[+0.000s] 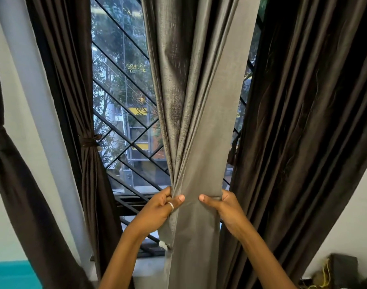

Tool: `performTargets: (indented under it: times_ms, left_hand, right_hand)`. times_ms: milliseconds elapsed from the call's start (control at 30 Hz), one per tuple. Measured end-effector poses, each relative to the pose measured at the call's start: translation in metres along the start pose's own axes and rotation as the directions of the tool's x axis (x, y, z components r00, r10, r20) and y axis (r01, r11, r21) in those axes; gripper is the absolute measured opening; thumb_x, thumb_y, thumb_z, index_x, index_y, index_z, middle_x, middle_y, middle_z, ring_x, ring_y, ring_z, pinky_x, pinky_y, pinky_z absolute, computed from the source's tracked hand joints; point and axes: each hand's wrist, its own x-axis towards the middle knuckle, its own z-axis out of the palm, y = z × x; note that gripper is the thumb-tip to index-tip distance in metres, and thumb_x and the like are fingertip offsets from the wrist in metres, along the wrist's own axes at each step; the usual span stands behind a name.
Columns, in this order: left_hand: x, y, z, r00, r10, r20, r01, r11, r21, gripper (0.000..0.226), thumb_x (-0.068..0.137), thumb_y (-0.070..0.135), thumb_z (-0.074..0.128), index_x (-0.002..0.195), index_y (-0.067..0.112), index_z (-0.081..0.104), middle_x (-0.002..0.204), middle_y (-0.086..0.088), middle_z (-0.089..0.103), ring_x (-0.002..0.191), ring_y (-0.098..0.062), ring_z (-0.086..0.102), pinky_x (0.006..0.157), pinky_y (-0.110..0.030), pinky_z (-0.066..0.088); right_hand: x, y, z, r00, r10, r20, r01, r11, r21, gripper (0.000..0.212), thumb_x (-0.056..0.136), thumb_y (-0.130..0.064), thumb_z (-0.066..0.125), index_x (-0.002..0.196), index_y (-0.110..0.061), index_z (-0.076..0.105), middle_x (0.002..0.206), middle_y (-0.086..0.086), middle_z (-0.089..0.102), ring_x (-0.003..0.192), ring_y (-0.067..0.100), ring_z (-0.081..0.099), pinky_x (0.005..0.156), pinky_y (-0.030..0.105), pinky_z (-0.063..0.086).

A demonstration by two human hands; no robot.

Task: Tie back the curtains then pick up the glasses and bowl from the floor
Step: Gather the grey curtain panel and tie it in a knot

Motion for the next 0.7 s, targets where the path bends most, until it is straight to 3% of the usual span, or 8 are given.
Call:
performTargets:
  times_ms: [67,100,167,233,433,567,700]
  left_hand:
    - [0.008,-0.007,0.002,0.986,0.05,-0.159,-0.015,0.977,0.212,0.04,0.092,0.051,0.062,0.107,0.014,0.06,0.099,-0.004,0.068,0.091,-0.023,0.067,0.085,-0.052,0.055]
    - [0.012,-0.01,0.003,0.967,0.091,-0.238,-0.009,0.946,0.325,0.043,0.09,0.055,0.062,0.095,0.012,0.057,0.091,-0.007,0.061,0.083,-0.025,0.062,0.077,-0.045,0.055]
    - [0.018,-0.014,0.01,0.907,0.2,-0.371,-0.004,0.884,0.467,0.04,0.092,0.045,0.063,0.077,0.013,0.045,0.082,-0.004,0.048,0.072,-0.02,0.05,0.064,-0.028,0.042]
    - [0.018,-0.011,0.019,0.853,0.281,-0.439,0.002,0.841,0.541,0.041,0.094,0.039,0.062,0.069,0.017,0.037,0.077,-0.001,0.043,0.066,-0.015,0.043,0.059,-0.027,0.034]
    - [0.016,-0.014,0.028,0.798,0.34,-0.497,0.055,0.781,0.623,0.045,0.094,0.044,0.06,0.067,0.02,0.032,0.06,0.001,0.043,0.058,-0.019,0.045,0.055,-0.036,0.038]
    - [0.015,-0.015,0.03,0.81,0.321,-0.49,0.059,0.788,0.613,0.042,0.095,0.044,0.058,0.069,0.021,0.034,0.055,0.004,0.044,0.052,-0.014,0.043,0.053,-0.034,0.039]
    - [0.016,-0.016,0.03,0.844,0.281,-0.457,0.048,0.809,0.586,0.038,0.098,0.04,0.053,0.073,0.023,0.032,0.056,0.002,0.044,0.051,-0.015,0.044,0.052,-0.034,0.036]
  right_hand:
    - [-0.005,0.004,0.008,0.986,-0.088,-0.139,0.082,0.995,-0.049,0.024,0.085,-0.009,0.077,0.108,-0.008,0.072,0.098,0.008,0.079,0.089,0.024,0.076,0.079,0.035,0.063]
    - [-0.007,0.007,0.011,0.971,-0.134,-0.198,0.114,0.988,-0.107,0.019,0.086,-0.012,0.077,0.104,-0.014,0.073,0.094,0.002,0.079,0.086,0.019,0.076,0.075,0.032,0.063]
    - [-0.006,0.015,0.014,0.932,-0.225,-0.285,0.144,0.95,-0.277,0.013,0.086,-0.022,0.078,0.095,-0.03,0.072,0.089,-0.011,0.078,0.083,0.009,0.075,0.074,0.03,0.061]
    - [-0.004,0.023,0.016,0.896,-0.298,-0.329,0.153,0.903,-0.401,0.006,0.086,-0.031,0.077,0.087,-0.033,0.072,0.084,-0.013,0.077,0.08,0.004,0.073,0.075,0.033,0.061]
    - [-0.005,0.032,0.021,0.82,-0.45,-0.354,0.158,0.772,-0.616,0.015,0.093,-0.039,0.068,0.089,-0.024,0.07,0.074,-0.015,0.067,0.073,0.009,0.068,0.071,0.035,0.059]
    - [-0.004,0.037,0.023,0.778,-0.531,-0.335,0.181,0.7,-0.69,0.02,0.097,-0.034,0.064,0.095,-0.015,0.07,0.073,-0.002,0.066,0.069,0.016,0.064,0.065,0.034,0.054]
    - [-0.005,0.045,0.032,0.772,-0.534,-0.345,0.118,0.653,-0.748,0.028,0.101,-0.032,0.056,0.1,-0.005,0.067,0.086,0.009,0.07,0.083,0.028,0.067,0.069,0.037,0.052]
